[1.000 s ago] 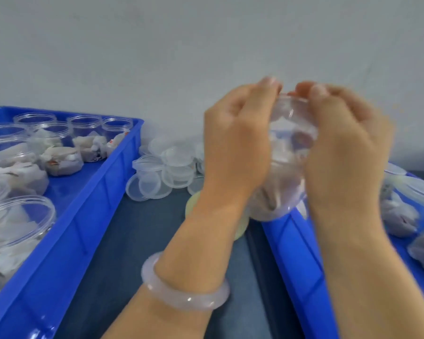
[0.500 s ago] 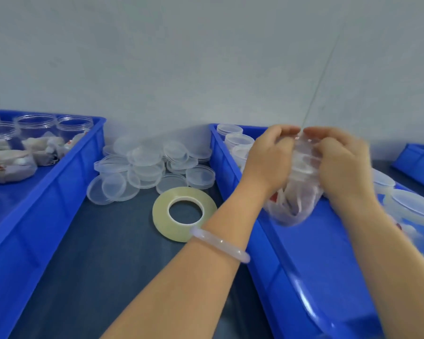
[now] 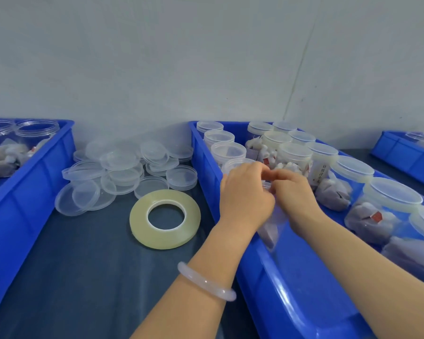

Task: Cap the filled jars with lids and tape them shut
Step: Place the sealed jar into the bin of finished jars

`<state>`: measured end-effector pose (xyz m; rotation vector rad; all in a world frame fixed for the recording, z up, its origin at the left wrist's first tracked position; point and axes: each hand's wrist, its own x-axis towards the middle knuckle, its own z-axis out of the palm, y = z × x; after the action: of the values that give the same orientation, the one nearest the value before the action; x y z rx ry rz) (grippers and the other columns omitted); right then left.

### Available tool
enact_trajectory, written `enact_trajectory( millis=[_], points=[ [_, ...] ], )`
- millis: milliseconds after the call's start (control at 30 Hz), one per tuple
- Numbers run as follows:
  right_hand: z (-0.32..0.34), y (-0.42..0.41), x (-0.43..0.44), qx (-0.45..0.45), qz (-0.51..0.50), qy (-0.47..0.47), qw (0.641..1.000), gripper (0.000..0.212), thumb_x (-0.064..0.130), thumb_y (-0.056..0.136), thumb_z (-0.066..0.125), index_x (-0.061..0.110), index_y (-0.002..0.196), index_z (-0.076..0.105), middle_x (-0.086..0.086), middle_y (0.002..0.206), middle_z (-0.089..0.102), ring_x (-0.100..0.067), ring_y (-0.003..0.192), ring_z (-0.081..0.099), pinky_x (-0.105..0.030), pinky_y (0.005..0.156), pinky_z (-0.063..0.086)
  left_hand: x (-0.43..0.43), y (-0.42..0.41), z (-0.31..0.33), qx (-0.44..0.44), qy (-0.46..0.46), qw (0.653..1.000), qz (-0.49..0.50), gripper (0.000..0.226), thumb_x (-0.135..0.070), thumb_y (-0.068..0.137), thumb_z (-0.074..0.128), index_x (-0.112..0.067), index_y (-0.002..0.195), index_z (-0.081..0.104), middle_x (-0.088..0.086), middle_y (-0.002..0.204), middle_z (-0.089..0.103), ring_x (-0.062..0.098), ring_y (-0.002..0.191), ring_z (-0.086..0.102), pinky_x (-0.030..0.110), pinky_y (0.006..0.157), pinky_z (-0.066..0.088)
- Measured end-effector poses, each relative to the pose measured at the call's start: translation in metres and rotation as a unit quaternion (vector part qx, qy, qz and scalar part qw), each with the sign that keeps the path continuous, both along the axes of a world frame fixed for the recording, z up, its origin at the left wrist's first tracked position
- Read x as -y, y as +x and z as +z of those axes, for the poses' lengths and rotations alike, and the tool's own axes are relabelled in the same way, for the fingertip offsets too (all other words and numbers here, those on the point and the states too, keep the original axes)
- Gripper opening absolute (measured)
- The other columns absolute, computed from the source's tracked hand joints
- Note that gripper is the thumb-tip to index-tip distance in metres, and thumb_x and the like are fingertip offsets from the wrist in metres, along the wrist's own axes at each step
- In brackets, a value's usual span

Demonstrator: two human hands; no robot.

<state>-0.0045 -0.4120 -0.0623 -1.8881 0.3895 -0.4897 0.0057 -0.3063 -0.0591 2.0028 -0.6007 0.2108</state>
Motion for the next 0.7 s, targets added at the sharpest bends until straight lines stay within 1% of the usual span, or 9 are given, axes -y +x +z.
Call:
enact_trajectory(
  millis=[67,133,200,267,367,433,500,600,700],
  points=[
    [-0.004,0.001,-0.001,-0.024,-0.011,-0.051,0.998,0.04,-0.002,0.08,0.041,0.024,0.093,0.068,0.01,0.067,0.06,-0.001,0.062,0.053,-0.018,0.052,0.037,0.001,-0.001,-0.004,-0.001,0.051,0.999,0.016,0.037,-0.009,0.083,0.05,-0.019,0.117,0.057,0.001,0.12,0.059,0.022,0.118,0.047,0.048,0.113,0.021],
    [-0.003,0.002,-0.002,-0.038,-0.027,-0.083,0.995,0.034,0.002,0.084,0.04,0.016,0.103,0.064,0.004,0.077,0.06,-0.008,0.069,0.053,-0.024,0.056,0.036,0.003,0.001,-0.007,-0.024,0.101,0.994,0.029,0.041,-0.012,0.088,0.045,-0.016,0.128,0.052,0.001,0.139,0.048,0.018,0.135,0.033,0.051,0.116,0.002],
    [-0.002,0.002,-0.004,-0.073,-0.04,-0.165,0.983,0.03,0.006,0.087,0.039,0.016,0.105,0.061,-0.004,0.102,0.063,-0.019,0.092,0.054,-0.029,0.071,0.041,0.002,0.004,-0.008,-0.031,0.141,0.989,0.018,0.041,-0.015,0.092,0.038,-0.013,0.132,0.047,0.0,0.15,0.035,0.016,0.144,0.018,0.053,0.116,-0.002],
    [0.001,0.0,-0.007,-0.122,-0.059,-0.299,0.945,0.033,0.012,0.089,0.04,0.021,0.113,0.059,-0.008,0.124,0.054,-0.03,0.116,0.04,-0.037,0.09,0.032,0.0,0.006,-0.01,-0.023,0.159,0.987,-0.007,0.038,-0.016,0.095,0.034,-0.014,0.131,0.048,0.0,0.151,0.033,0.016,0.146,0.014,0.054,0.116,-0.003],
    [0.005,-0.005,-0.017,-0.123,-0.055,-0.406,0.904,0.033,0.016,0.091,0.041,0.023,0.119,0.058,-0.007,0.13,0.05,-0.03,0.124,0.032,-0.037,0.093,0.025,-0.01,0.005,-0.011,-0.01,0.124,0.992,-0.029,0.039,-0.014,0.097,0.033,-0.02,0.131,0.052,0.001,0.141,0.044,0.015,0.144,0.018,0.052,0.116,-0.007],
    [0.009,-0.004,-0.029,-0.102,-0.014,-0.444,0.89,0.03,0.018,0.092,0.044,0.021,0.119,0.057,-0.006,0.125,0.055,-0.028,0.119,0.038,-0.034,0.089,0.028,-0.026,0.003,-0.008,-0.016,0.075,0.997,-0.022,0.038,-0.01,0.095,0.036,-0.02,0.126,0.056,0.002,0.126,0.054,0.016,0.135,0.032,0.049,0.118,-0.002],
    [0.016,0.001,-0.046,-0.066,0.051,-0.449,0.89,0.028,0.018,0.091,0.048,0.017,0.117,0.057,-0.007,0.119,0.06,-0.028,0.113,0.046,-0.032,0.086,0.031,-0.047,0.005,0.0,-0.025,0.049,0.998,-0.001,0.041,-0.006,0.093,0.038,-0.019,0.126,0.057,0.006,0.128,0.057,0.022,0.132,0.039,0.044,0.118,0.013],
    [0.036,0.02,-0.083,0.001,0.13,-0.409,0.903,0.031,0.013,0.091,0.052,0.008,0.121,0.055,-0.013,0.119,0.061,-0.03,0.111,0.053,-0.03,0.088,0.034,-0.085,0.018,0.026,-0.01,0.088,0.994,0.066,0.038,-0.006,0.091,0.043,-0.012,0.126,0.058,0.013,0.127,0.06,0.031,0.121,0.051,0.041,0.104,0.037],
    [0.059,0.046,-0.133,0.067,0.185,-0.316,0.928,0.032,0.011,0.09,0.054,0.006,0.122,0.054,-0.015,0.117,0.063,-0.029,0.11,0.057,-0.025,0.084,0.037,-0.132,0.034,0.064,0.008,0.15,0.977,0.153,0.039,-0.009,0.089,0.048,-0.01,0.126,0.058,0.017,0.126,0.061,0.034,0.118,0.055,0.041,0.098,0.043]
  ],
)
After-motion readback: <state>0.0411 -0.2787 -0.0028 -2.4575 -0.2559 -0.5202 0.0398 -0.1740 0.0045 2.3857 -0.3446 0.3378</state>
